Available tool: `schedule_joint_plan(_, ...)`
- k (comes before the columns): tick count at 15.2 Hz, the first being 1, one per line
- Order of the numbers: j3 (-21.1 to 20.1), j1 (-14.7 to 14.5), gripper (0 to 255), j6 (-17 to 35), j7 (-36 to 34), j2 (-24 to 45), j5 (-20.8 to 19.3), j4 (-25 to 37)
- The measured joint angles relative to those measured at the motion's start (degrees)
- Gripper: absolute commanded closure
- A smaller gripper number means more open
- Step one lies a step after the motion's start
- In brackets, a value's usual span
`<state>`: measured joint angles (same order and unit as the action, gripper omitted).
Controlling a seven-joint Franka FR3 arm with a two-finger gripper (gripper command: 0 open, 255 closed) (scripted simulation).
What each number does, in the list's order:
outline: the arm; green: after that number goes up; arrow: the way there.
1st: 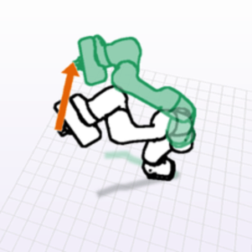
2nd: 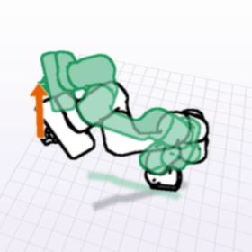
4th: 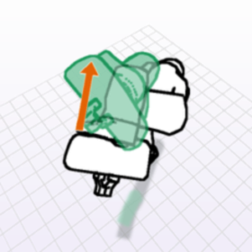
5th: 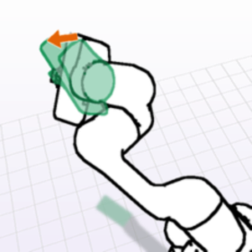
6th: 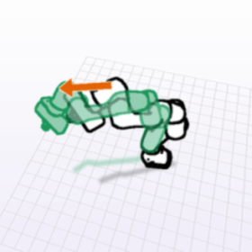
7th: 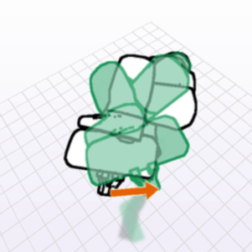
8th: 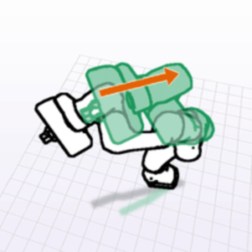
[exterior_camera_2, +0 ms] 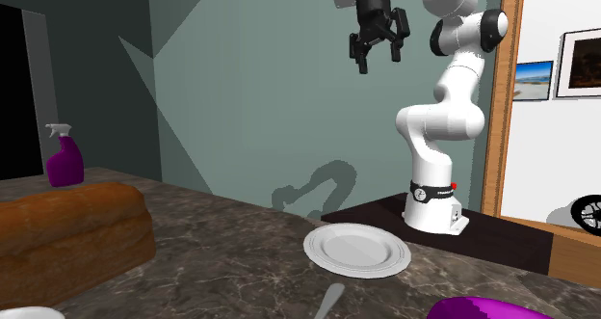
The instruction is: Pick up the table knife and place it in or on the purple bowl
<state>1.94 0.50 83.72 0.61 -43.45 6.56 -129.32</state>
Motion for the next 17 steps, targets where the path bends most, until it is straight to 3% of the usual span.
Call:
schedule_joint_plan(4, -0.77, -0.64, 0, 3.66, 0.76, 1.82, 0.05, -1.48)
schedule_joint_plan(13, -4.07, -3.25, 0, 21.64, 3.81, 14.05, 0.04, -5.40)
schedule_joint_plan(17, -5.19, -4.02, 0, 28.48, 5.23, 21.31, -0.58, -4.12)
